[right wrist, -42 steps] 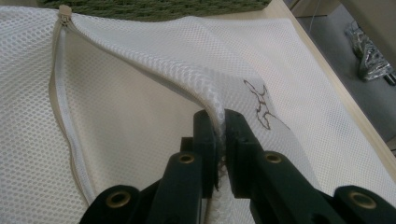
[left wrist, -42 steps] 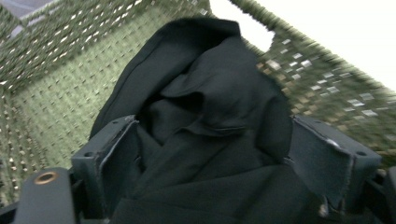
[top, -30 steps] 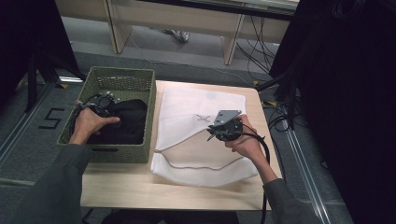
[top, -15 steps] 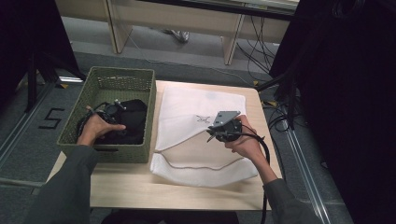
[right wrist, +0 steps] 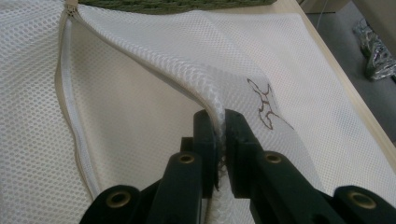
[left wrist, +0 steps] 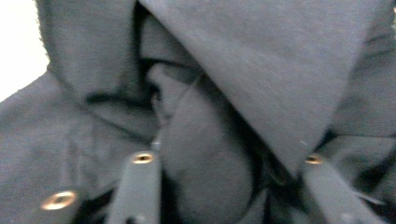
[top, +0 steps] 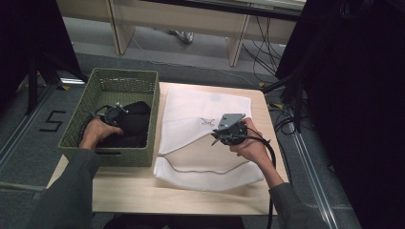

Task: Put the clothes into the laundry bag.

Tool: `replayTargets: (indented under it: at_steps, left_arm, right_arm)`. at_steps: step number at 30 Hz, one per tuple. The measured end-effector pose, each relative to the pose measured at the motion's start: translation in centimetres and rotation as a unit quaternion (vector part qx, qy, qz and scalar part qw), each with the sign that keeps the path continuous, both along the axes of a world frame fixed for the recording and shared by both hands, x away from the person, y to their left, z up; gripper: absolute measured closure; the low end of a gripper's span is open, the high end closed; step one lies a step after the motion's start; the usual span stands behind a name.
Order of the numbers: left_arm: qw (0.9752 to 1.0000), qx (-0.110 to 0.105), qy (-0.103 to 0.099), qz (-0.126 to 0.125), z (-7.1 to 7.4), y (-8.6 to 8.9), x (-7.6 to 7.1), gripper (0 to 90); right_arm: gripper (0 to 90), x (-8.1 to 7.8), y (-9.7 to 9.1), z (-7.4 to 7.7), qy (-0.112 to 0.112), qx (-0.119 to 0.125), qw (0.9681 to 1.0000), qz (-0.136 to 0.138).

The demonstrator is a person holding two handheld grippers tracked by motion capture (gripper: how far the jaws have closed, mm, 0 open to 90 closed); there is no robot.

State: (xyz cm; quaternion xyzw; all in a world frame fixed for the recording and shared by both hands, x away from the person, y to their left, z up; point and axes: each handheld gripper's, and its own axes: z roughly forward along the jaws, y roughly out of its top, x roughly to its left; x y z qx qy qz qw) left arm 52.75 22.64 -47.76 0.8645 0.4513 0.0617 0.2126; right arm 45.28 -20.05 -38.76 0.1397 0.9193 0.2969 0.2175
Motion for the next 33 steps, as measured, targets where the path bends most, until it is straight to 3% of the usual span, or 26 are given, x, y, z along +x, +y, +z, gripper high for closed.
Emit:
replayTargets:
  at_steps: [1, 2, 6, 9, 11, 12, 13, 14, 15, 16, 17, 18, 19, 20, 21, 23, 24, 25, 26, 30, 31, 33]
  left_arm:
    - [0.9999, 0.004, -0.006, -0.010, 0.0, 0.1, 0.0, 63.0]
    - [1.0000, -0.007, 0.002, 0.002, 0.1, -0.1, -0.2, 64.9]
    - [1.0000, -0.006, -0.004, -0.004, 0.3, 0.1, -0.1, 67.2]
    - [0.9993, -0.038, 0.000, 0.000, 0.8, 0.5, -0.2, 68.6]
    - [0.9938, -0.111, -0.001, 0.006, 1.8, 1.3, -0.4, 69.2]
    - [0.9938, -0.111, -0.001, 0.006, 1.8, 1.3, -0.4, 69.3]
    - [0.9850, -0.167, -0.020, 0.039, 2.7, 1.3, -0.9, 69.4]
    - [0.9850, -0.167, -0.020, 0.039, 2.7, 1.3, -0.9, 69.4]
    - [0.9790, -0.198, -0.031, 0.038, 3.7, 1.4, -1.4, 69.4]
    - [0.9790, -0.198, -0.031, 0.038, 3.7, 1.4, -1.4, 69.4]
    - [0.9752, -0.214, -0.043, 0.035, 4.7, 1.5, -1.9, 69.4]
    - [0.9752, -0.214, -0.043, 0.035, 4.7, 1.5, -1.9, 69.4]
    - [0.9720, -0.227, -0.047, 0.040, 5.3, 1.8, -2.2, 69.4]
    - [0.9727, -0.222, -0.057, 0.036, 6.0, 1.9, -2.5, 69.4]
    - [0.9698, -0.233, -0.066, 0.031, 7.2, 2.1, -2.9, 69.3]
    - [0.9669, -0.243, -0.073, 0.025, 8.5, 2.4, -3.2, 69.3]
    - [0.9669, -0.243, -0.073, 0.025, 8.5, 2.4, -3.2, 69.2]
    - [0.9621, -0.259, -0.083, 0.024, 9.8, 2.4, -3.7, 69.2]
    - [0.9597, -0.268, -0.084, 0.019, 10.4, 2.4, -4.0, 69.2]
    - [0.9536, -0.284, -0.098, 0.012, 12.6, 2.2, -5.5, 69.0]
    - [0.9536, -0.284, -0.098, 0.012, 12.6, 2.2, -5.5, 69.0]
    - [0.9485, -0.299, -0.104, -0.008, 14.0, 1.9, -7.2, 68.9]
  right_arm:
    - [84.8, 0.0, 0.0, -0.1, -0.008, 0.002, 1.0000, 0.002]
    - [84.8, 0.0, 0.1, -0.1, -0.005, 0.002, 1.0000, -0.001]
    - [84.8, 0.1, -0.1, 0.0, 0.004, 0.000, 1.0000, -0.005]
    - [84.8, 0.1, -0.1, 0.0, 0.002, 0.000, 1.0000, -0.005]
    - [84.9, 0.2, -0.2, 0.1, 0.001, 0.005, 1.0000, -0.001]
    - [84.9, 0.1, -0.1, 0.0, -0.003, 0.007, 1.0000, -0.003]
    - [85.0, 0.2, -0.2, 0.0, -0.006, 0.003, 1.0000, -0.001]
    - [85.0, 0.2, -0.2, 0.0, -0.006, 0.003, 1.0000, -0.001]
    - [85.0, 0.1, -0.2, 0.0, 0.002, 0.011, 0.9999, -0.008]
    - [85.1, 0.0, -0.2, 0.1, 0.005, 0.012, 0.9998, -0.014]
    - [85.0, 0.0, -0.2, 0.1, 0.004, 0.012, 0.9998, -0.012]
    - [85.0, 0.0, -0.2, 0.1, 0.003, 0.011, 0.9999, -0.011]
    - [85.0, 0.0, -0.2, 0.1, 0.000, 0.005, 0.9999, -0.013]
    - [85.0, 0.0, -0.2, 0.1, 0.000, 0.005, 0.9999, -0.013]
    - [85.1, 0.2, -0.2, 0.1, -0.001, 0.010, 0.9999, -0.003]
    - [85.1, 0.1, 0.0, -0.1, 0.001, 0.010, 0.9999, -0.008]
    - [85.1, 0.1, 0.0, -0.1, 0.001, 0.010, 0.9999, -0.008]
    - [85.1, 0.0, 0.0, -0.1, 0.003, 0.011, 0.9998, -0.013]
    - [85.1, 0.2, -0.1, 0.1, 0.005, 0.008, 1.0000, -0.002]
    - [85.1, -0.1, -0.2, 0.1, 0.005, 0.014, 0.9998, -0.016]
    - [85.1, -0.1, -0.2, 0.1, 0.005, 0.014, 0.9998, -0.016]
    - [85.1, 0.1, -0.2, 0.1, 0.000, 0.011, 0.9999, -0.008]
